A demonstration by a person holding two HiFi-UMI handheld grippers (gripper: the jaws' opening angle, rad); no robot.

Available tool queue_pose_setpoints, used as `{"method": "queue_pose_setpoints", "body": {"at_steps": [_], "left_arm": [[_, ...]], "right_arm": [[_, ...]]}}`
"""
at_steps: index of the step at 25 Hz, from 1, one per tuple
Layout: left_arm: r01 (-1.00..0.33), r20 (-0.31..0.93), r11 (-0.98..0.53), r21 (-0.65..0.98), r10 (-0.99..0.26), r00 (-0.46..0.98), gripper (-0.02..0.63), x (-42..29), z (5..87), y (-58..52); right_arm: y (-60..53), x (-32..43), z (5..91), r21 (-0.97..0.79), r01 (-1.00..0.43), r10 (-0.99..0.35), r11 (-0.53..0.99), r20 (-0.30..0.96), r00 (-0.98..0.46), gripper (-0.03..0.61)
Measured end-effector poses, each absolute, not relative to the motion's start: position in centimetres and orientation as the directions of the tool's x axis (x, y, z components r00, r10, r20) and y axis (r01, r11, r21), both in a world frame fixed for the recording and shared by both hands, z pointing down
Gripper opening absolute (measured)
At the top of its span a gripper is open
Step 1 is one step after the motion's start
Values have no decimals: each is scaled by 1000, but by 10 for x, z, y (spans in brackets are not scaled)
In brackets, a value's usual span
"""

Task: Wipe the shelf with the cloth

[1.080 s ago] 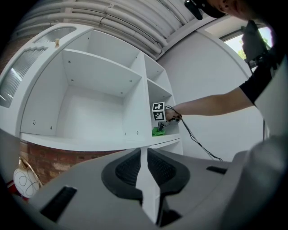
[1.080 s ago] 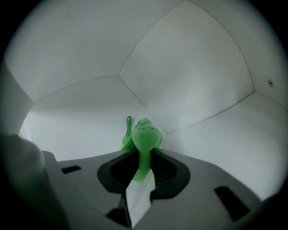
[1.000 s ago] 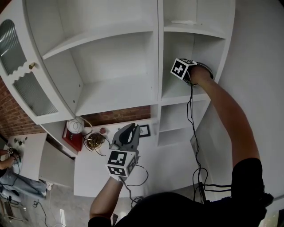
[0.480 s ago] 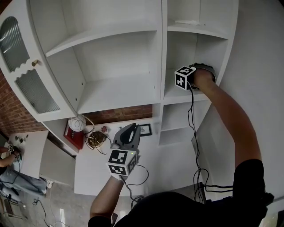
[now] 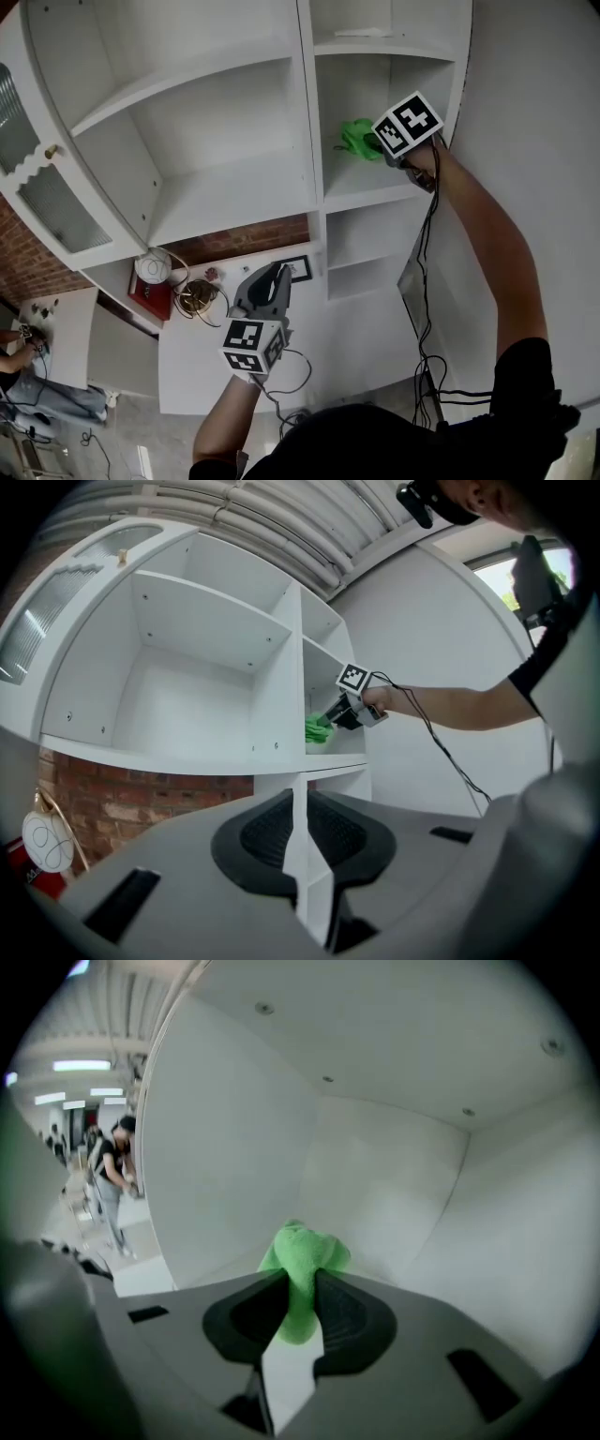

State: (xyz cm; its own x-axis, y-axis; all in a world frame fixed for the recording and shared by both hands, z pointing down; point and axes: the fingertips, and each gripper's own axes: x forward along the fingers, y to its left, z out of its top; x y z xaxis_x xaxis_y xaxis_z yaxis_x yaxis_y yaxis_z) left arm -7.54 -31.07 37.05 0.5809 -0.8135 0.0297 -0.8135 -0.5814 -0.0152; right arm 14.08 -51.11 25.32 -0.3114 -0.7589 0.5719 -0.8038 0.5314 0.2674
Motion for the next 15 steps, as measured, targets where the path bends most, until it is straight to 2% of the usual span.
{"method": "queue_pose_setpoints", "body": {"at_steps": [4,7,15], "left_arm": [[-829,36,-559,-19,-829,558,46,-83,372,-304],[-843,29,-537,-23,-843,536,46,-93,369,-299],[-874,50,-486,-19,-873,484,46,-120,379,-289]], "right_arm": [[-504,112,259,-197,-782,-618,591,512,-597,78],[-506,94,274,-417,-708,-530,570,472,-705,78],[-516,62,308,-421,-705,-440,571,568,-696,78]]}}
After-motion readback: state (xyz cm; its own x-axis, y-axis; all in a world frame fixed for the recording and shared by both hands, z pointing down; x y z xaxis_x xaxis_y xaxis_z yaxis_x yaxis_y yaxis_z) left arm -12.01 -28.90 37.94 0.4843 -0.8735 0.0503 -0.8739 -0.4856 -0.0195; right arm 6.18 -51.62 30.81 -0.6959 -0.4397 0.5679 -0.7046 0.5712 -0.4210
